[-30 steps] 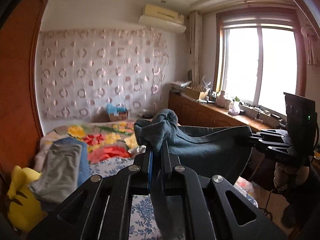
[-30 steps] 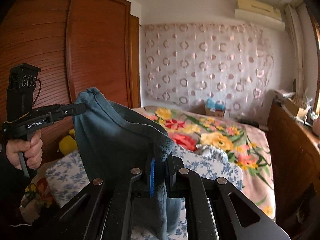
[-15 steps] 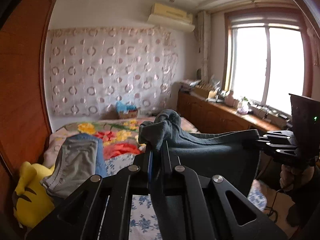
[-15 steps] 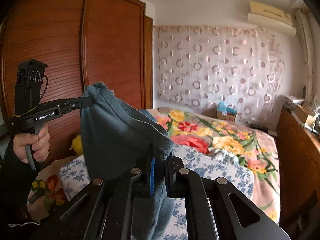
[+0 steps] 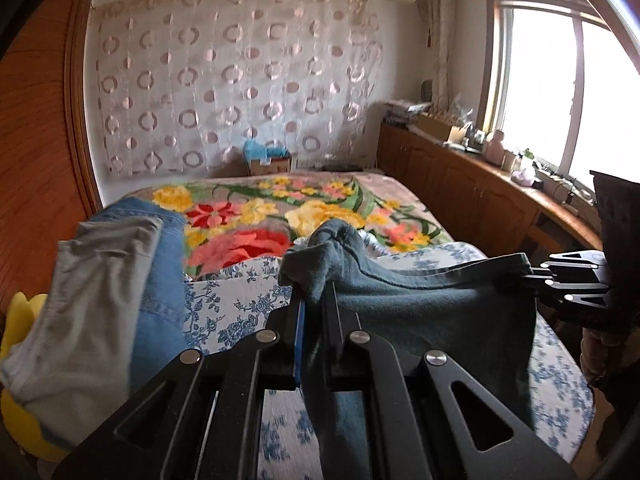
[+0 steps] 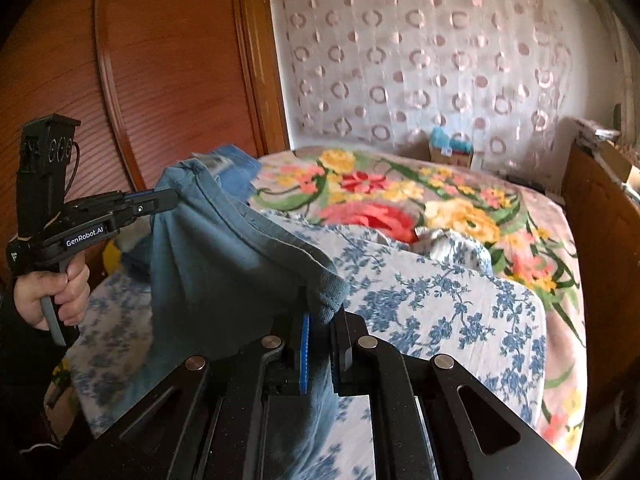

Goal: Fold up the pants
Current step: 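Lay the shorts down flat and open both tools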

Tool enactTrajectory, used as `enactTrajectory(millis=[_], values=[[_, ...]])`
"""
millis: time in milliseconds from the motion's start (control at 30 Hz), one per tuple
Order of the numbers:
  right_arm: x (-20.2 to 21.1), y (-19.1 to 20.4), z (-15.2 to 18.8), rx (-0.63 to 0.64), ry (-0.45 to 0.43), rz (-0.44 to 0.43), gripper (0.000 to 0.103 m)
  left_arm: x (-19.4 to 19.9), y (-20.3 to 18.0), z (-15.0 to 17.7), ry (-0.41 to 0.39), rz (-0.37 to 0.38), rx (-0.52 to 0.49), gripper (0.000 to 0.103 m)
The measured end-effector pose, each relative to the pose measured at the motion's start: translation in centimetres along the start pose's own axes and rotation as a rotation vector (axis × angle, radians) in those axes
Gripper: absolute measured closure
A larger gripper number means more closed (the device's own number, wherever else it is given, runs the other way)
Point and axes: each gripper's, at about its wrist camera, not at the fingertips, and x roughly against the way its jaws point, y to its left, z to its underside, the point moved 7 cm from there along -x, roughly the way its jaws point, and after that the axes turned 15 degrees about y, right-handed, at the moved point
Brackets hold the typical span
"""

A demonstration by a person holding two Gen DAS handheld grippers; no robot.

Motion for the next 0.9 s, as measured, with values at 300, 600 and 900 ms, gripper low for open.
enactTrajectory(millis=[300, 600, 900], values=[[-5.3, -0.2, -2.8, -0.031, 0.094, 0.014, 0.095, -3.7, 0.0, 0.4, 0.080, -0.019, -0.009, 0.091], [-4.2, 0.6, -2.6, -0.090, 0.107, 0.071, 0.083, -2.3, -1.0, 1.5, 0.105, 0.017, -0.030, 0.049], [-0.4, 3.2, 1.0, -0.112, 0.075, 0.080, 0.067, 0.5, -2.9, 5.3, 0.115, 0.031, -0.047, 0.042]])
